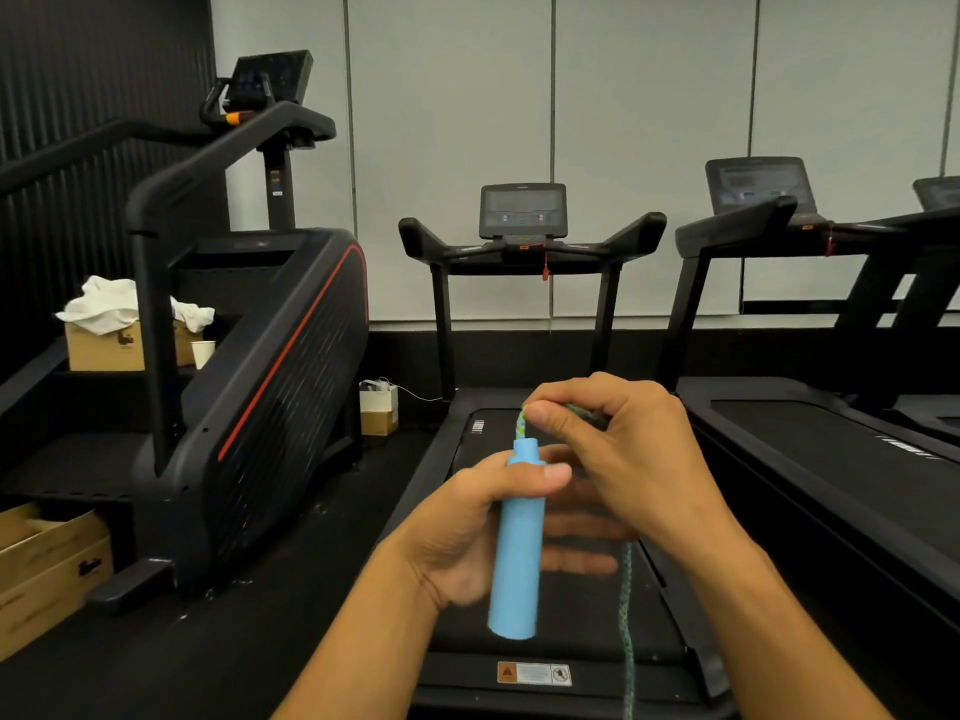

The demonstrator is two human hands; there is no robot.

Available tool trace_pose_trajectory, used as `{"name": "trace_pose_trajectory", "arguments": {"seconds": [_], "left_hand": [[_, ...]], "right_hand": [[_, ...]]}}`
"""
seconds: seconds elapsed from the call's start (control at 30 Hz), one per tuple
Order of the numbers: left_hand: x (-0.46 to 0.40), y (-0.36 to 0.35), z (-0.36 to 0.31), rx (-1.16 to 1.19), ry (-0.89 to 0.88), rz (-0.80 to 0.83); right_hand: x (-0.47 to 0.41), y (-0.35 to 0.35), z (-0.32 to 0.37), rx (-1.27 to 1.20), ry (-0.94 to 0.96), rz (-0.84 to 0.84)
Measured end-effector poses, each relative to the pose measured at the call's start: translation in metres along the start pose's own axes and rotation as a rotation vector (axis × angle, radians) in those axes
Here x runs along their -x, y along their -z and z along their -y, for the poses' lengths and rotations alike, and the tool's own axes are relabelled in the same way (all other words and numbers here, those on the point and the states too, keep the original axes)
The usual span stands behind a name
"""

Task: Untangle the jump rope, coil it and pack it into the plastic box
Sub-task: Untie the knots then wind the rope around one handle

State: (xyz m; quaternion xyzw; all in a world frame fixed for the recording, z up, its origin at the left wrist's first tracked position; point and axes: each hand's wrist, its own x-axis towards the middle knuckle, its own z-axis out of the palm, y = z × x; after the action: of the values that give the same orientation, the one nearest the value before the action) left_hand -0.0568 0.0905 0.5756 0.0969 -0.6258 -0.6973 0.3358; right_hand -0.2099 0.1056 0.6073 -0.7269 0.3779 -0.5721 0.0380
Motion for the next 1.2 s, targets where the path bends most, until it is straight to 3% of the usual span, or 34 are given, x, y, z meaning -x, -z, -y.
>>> {"name": "trace_pose_trajectory", "arguments": {"seconds": [0.3,0.43,0.5,0.6,0.7,0.83,0.87,0.9,0.97,1.03,1.1,1.13,1.2], "left_hand": [[-0.001,0.003,-0.002,-0.011,-0.003,-0.164],[-0.001,-0.002,-0.009,-0.346,-0.079,-0.424],[0.005,-0.003,-0.017,-0.528,-0.112,-0.441],[0.015,-0.005,-0.032,-0.599,-0.186,-0.459],[0.016,0.002,-0.043,-0.467,-0.298,-0.767],[0.046,0.054,-0.070,0.138,-0.574,-1.326],[0.057,0.067,-0.073,0.199,-0.635,-1.463],[0.069,0.082,-0.073,0.150,-0.649,-1.615],[0.083,0.105,-0.070,-0.202,-0.476,-1.850],[0.080,0.101,-0.067,-0.672,-0.264,-1.805],[0.057,0.067,-0.062,-1.028,-0.285,-1.527],[0.042,0.041,-0.056,-1.073,-0.297,-1.289],[0.012,-0.003,-0.036,-0.929,-0.196,-0.857]], "right_hand": [[0.002,0.001,0.000,0.002,-0.011,0.110],[0.002,0.004,0.000,0.061,-0.006,0.165],[0.002,0.007,-0.001,0.054,-0.005,0.195],[0.001,0.012,-0.003,0.103,-0.010,0.193],[0.000,0.015,-0.008,0.068,-0.102,0.177],[-0.002,0.025,-0.013,0.025,-0.183,0.205],[-0.002,0.029,-0.014,0.030,-0.203,0.201],[-0.002,0.033,-0.016,0.037,-0.220,0.194],[-0.003,0.037,-0.018,0.038,-0.233,0.165],[-0.004,0.033,-0.016,0.020,-0.225,0.126],[-0.004,0.019,-0.011,-0.011,-0.200,0.123],[-0.004,0.011,-0.008,-0.017,-0.183,0.134],[-0.003,-0.005,-0.003,-0.023,-0.138,0.151]]}}
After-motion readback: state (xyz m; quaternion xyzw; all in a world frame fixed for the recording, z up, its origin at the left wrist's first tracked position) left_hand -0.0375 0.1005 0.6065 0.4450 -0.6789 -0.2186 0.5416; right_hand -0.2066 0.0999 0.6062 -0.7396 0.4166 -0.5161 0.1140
